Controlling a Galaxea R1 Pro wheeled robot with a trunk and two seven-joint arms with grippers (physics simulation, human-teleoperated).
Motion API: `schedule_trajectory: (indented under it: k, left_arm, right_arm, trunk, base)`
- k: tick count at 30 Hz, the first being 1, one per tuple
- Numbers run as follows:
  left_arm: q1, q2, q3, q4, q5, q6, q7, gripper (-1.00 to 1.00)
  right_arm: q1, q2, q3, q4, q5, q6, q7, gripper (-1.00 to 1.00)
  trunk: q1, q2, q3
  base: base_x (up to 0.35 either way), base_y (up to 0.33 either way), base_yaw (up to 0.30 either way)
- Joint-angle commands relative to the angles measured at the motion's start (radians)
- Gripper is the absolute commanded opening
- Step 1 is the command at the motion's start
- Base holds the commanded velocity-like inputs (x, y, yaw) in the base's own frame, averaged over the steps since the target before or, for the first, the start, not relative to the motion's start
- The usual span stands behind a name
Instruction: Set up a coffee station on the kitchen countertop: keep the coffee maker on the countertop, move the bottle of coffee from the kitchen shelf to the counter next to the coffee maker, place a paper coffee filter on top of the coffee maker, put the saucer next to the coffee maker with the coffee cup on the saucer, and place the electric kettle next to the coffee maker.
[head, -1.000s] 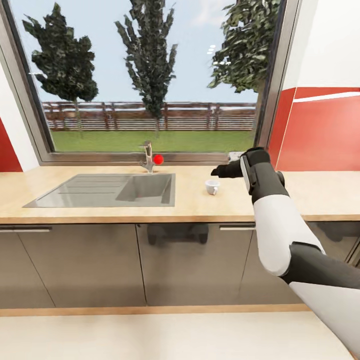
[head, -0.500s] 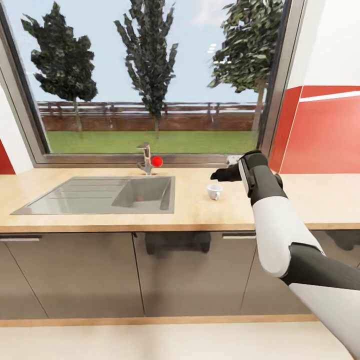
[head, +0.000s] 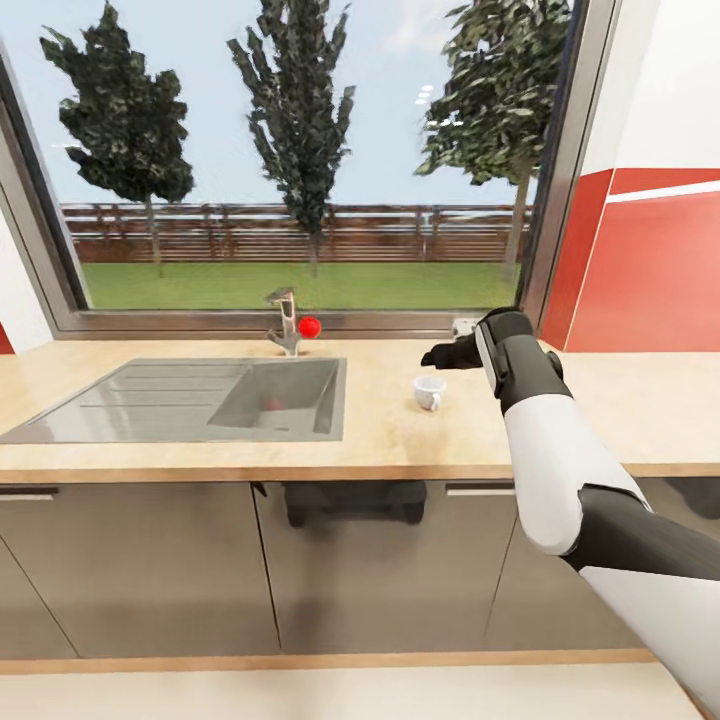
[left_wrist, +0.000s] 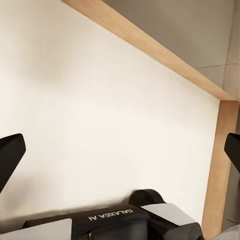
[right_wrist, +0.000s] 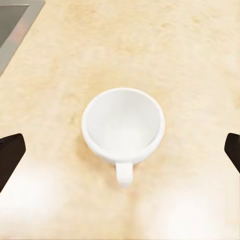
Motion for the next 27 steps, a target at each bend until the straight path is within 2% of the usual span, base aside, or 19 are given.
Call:
schedule_trajectory:
  k: [1, 6, 11, 19, 23, 27]
  left_arm:
    - [0.0, 0.0, -0.006, -0.001, 0.01, 0.01, -0.003, 1.0]
    - [0.0, 0.0, -0.006, 0.0, 0.011, 0.01, -0.003, 1.0]
    - [0.0, 0.0, -0.006, 0.0, 0.01, 0.01, -0.003, 1.0]
    - [0.0, 0.0, -0.006, 0.0, 0.01, 0.01, -0.003, 1.0]
    - [0.0, 0.0, -0.006, 0.0, 0.011, 0.01, -0.003, 1.0]
    - [0.0, 0.0, -0.006, 0.0, 0.011, 0.01, -0.003, 1.0]
  right_arm:
    - [-0.001, 0.001, -0.006, 0.001, 0.011, 0.002, 0.008, 1.0]
    - [0.0, 0.0, -0.006, 0.006, 0.011, 0.002, 0.005, 1.0]
    - [0.0, -0.001, -0.006, 0.018, 0.011, 0.002, -0.037, 1.0]
    - [0.0, -0.001, -0.006, 0.032, 0.012, 0.002, -0.064, 1.0]
    - [0.0, -0.002, -0.006, 0.085, 0.011, 0.001, -0.081, 1.0]
    - [0.0, -0.002, -0.006, 0.098, 0.011, 0.001, -0.083, 1.0]
  trunk:
    - [0.0, 0.0, -0.001]
    - [0.0, 0.0, -0.001]
    - [0.0, 0.0, -0.001]
    - [0.0, 0.0, -0.001]
    - [0.0, 0.0, -0.001]
    - [0.0, 0.0, -0.001]
  base:
    - [0.039, -0.011, 0.0]
    - [0.057, -0.029, 0.0]
    - [0.116, -0.087, 0.0]
    - [0.011, -0.008, 0.0]
    - [0.001, -0.001, 0.0]
    - [0.046, -0.002, 0.0]
